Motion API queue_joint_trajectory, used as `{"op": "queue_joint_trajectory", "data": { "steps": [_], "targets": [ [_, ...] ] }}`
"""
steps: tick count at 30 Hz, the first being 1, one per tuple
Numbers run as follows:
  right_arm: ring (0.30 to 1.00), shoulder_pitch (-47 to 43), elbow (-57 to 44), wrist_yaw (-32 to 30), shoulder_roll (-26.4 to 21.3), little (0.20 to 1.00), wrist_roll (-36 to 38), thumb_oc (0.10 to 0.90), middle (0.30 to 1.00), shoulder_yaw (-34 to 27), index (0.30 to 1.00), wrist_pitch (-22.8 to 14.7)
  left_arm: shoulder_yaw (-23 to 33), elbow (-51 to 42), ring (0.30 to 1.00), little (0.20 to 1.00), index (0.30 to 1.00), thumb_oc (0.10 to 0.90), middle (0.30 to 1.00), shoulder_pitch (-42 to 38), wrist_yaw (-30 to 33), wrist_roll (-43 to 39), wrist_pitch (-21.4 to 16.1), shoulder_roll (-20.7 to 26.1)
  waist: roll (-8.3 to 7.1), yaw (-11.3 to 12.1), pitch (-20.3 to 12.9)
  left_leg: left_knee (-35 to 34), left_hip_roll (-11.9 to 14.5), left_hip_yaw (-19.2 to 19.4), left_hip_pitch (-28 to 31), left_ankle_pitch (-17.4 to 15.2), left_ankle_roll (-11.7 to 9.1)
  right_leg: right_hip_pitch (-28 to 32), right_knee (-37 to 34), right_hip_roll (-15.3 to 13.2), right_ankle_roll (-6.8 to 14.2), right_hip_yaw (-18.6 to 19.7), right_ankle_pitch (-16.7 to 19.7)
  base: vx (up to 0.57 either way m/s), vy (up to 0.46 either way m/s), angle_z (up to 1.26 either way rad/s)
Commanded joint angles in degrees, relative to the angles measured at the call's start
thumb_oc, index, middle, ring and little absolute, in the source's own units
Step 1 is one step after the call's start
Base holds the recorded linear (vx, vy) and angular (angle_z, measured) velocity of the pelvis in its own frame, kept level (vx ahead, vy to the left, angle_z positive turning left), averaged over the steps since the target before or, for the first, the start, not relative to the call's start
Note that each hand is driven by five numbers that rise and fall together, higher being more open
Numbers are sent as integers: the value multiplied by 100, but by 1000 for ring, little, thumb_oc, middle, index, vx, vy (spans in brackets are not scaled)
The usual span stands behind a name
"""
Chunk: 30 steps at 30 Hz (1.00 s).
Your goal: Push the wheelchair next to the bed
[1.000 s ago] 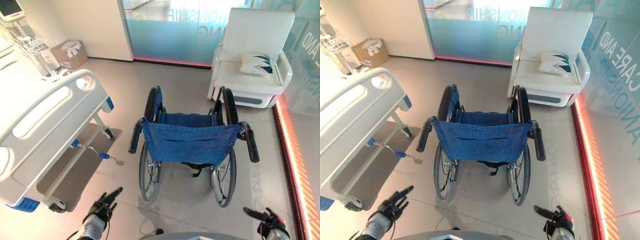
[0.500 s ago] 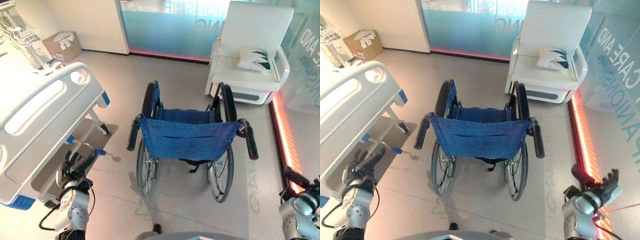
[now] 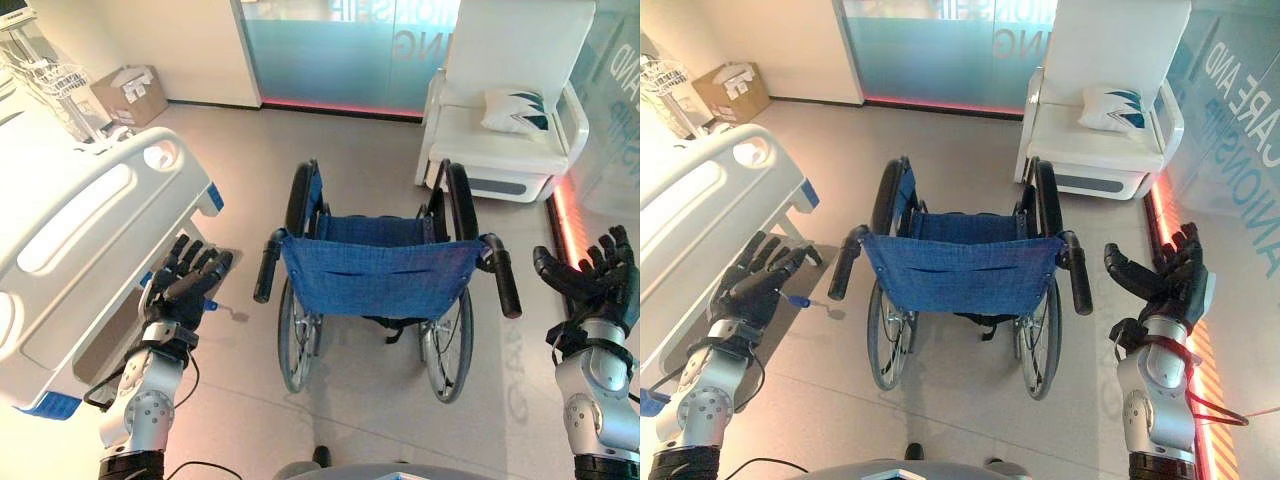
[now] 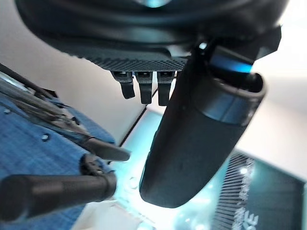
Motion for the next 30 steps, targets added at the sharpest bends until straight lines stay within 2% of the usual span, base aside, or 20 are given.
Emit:
{"op": "queue_joint_trajectory", "data": {
  "steps": [1, 4, 6, 16, 19, 20, 25, 28, 30],
  "targets": [
    [900, -503, -725, 866, -553, 900, 594, 800, 900, -9, 900, -213, 304, -317, 900, 900, 900, 800, 900, -484, -499, 103, -152, 720, -33, 72, -351, 62, 322, 83, -6, -263, -333, -306, 3, -350, 99, 180, 340, 0, 0, 0],
    [900, -492, -895, 1426, -631, 900, 984, 800, 900, 53, 900, 57, 302, -344, 900, 900, 900, 800, 900, -453, -837, -158, 180, 854, -37, 70, -355, 62, 333, 113, -20, -254, -353, -316, 3, -356, 114, 159, 340, 0, 0, 0],
    [900, -480, -955, 1531, -694, 900, 1043, 800, 900, 97, 900, 151, 263, -391, 900, 900, 900, 800, 900, -417, -915, -325, 343, 916, -34, 74, -356, 62, 338, 123, -26, -247, -362, -322, 3, -361, 125, 148, 345, 0, 0, 0],
    [900, -315, -1051, 1623, -842, 900, 1074, 800, 900, 144, 900, 462, 231, -490, 900, 900, 900, 800, 900, -319, -1189, -1140, 711, 1051, -55, 95, -361, 62, 335, 136, -48, -237, -372, -333, 3, -385, 160, 83, 360, 0, 0, 0],
    [900, -265, -966, 1427, -868, 900, 709, 800, 900, 229, 900, 609, 136, -538, 900, 900, 900, 800, 900, -332, -1190, -1278, 746, 1011, -60, 87, -344, 62, 342, 151, -42, -226, -381, -328, 3, -388, 167, 83, 368, 25, 2, 0],
    [900, -257, -915, 1239, -917, 900, 335, 800, 900, 242, 900, 620, 77, -535, 900, 900, 900, 800, 900, -354, -1117, -1266, 717, 1024, -61, 82, -347, 62, 343, 151, -19, -268, -388, -305, 3, -390, 180, 81, 331, 0, 0, 0],
    [900, -347, -819, 669, -1148, 900, -715, 800, 900, 281, 900, 494, -22, -514, 900, 900, 900, 800, 900, -457, -948, -1219, 691, 1088, -52, 94, -314, 62, 348, 156, -31, -209, -381, -310, 3, -391, 176, 76, 371, 13, 1, 0],
    [900, -462, -896, 437, -1289, 900, -1169, 800, 900, 284, 900, 481, -69, -523, 900, 900, 900, 800, 900, -539, -840, -1176, 713, 1103, -32, 96, -289, 62, 352, 149, -26, -202, -381, -306, 3, -388, 175, 98, 374, 36, 6, 0],
    [900, -498, -924, 359, -1333, 900, -1211, 800, 900, 308, 900, 495, -95, -527, 900, 900, 900, 800, 900, -566, -831, -1188, 730, 1098, -21, 102, -271, 62, 349, 136, -19, -202, -378, -297, 3, -384, 172, 111, 372, 17, 3, 0]
  ]
}}
